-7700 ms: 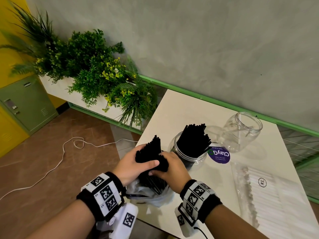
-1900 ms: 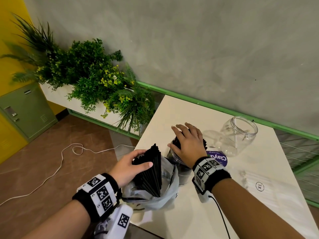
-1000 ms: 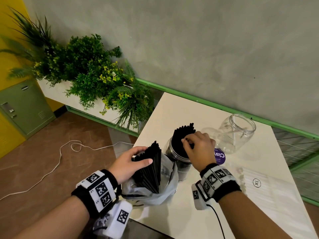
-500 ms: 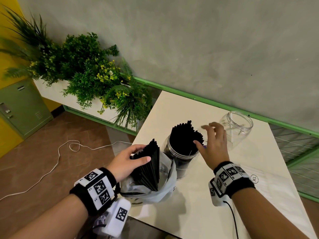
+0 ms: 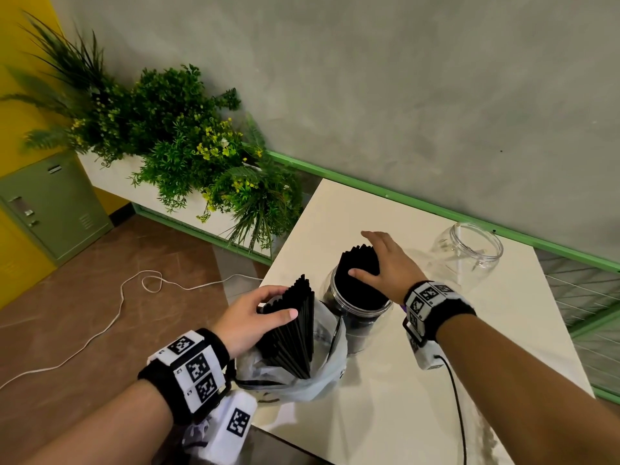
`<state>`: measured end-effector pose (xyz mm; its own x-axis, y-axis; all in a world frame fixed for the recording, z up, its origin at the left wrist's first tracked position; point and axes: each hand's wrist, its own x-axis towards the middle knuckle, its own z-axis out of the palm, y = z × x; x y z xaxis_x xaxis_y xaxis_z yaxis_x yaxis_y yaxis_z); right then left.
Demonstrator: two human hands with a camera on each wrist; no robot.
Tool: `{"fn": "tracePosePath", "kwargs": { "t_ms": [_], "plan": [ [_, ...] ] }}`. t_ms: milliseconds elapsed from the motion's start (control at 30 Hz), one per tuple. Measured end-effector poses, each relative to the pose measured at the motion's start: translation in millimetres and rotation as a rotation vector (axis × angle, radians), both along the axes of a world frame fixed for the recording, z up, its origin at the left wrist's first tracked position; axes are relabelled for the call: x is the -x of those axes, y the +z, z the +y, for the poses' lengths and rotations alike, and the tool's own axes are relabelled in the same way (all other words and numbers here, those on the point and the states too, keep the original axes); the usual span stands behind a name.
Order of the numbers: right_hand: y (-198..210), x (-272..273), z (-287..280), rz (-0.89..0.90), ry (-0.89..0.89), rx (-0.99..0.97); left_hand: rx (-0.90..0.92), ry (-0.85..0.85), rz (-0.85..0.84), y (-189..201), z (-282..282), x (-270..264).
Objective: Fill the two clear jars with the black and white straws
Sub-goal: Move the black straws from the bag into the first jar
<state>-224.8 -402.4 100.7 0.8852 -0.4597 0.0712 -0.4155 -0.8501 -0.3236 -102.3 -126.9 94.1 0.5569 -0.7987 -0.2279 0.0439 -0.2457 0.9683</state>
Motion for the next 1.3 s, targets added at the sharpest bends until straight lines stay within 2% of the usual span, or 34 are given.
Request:
{"fn": "tracePosePath", "kwargs": {
  "t_ms": [133, 367, 467, 533, 633, 733, 867, 1033, 1100, 1233, 1300],
  "plan": [
    [-0.5, -9.0, 2.0, 0.105, 0.023, 0.016, 0.003, 0.002, 0.006, 1.7, -1.8, -0.9],
    [-4.1, -10.5, 7.8, -0.280, -0.051, 0.183, 0.020, 0.019, 0.043, 3.8, -4.5, -1.6],
    [-1.2, -12.9, 6.3, -0.174, -0.121, 0.246, 0.027, 0.018, 0.061, 4.6, -4.6, -1.7],
    [0.1, -13.5, 4.7, -0.122, -0.136, 0.193, 0.029, 0.016, 0.069, 5.2, -4.3, -1.9],
    [3.6, -8.3, 7.4, -0.215, -0.107, 0.115, 0.035, 0.020, 0.073, 4.9, -3.4, -3.1],
    [3.6, 2.8, 15.1, -0.274, -0.043, 0.138, 0.031, 0.019, 0.074, 4.8, -1.9, -4.3],
    [0.6, 3.7, 21.8, -0.104, 0.036, 0.261, 0.025, 0.009, 0.071, 4.0, -1.6, -5.1],
    [-9.4, -19.9, 21.3, 0.044, 0.130, 0.349, 0.033, 0.001, 0.060, 3.6, -3.0, -4.4],
    [-12.8, -25.9, 21.5, 0.021, 0.141, 0.368, 0.030, 0.005, 0.058, 1.8, -3.1, -5.1],
    [-5.4, -33.0, 17.0, -0.174, 0.092, 0.358, 0.025, 0.001, 0.058, -0.3, -2.4, -6.3],
    [1.3, -36.4, 12.8, -0.140, 0.062, 0.349, 0.027, -0.001, 0.051, -0.6, -1.7, -6.5]
  ]
}}
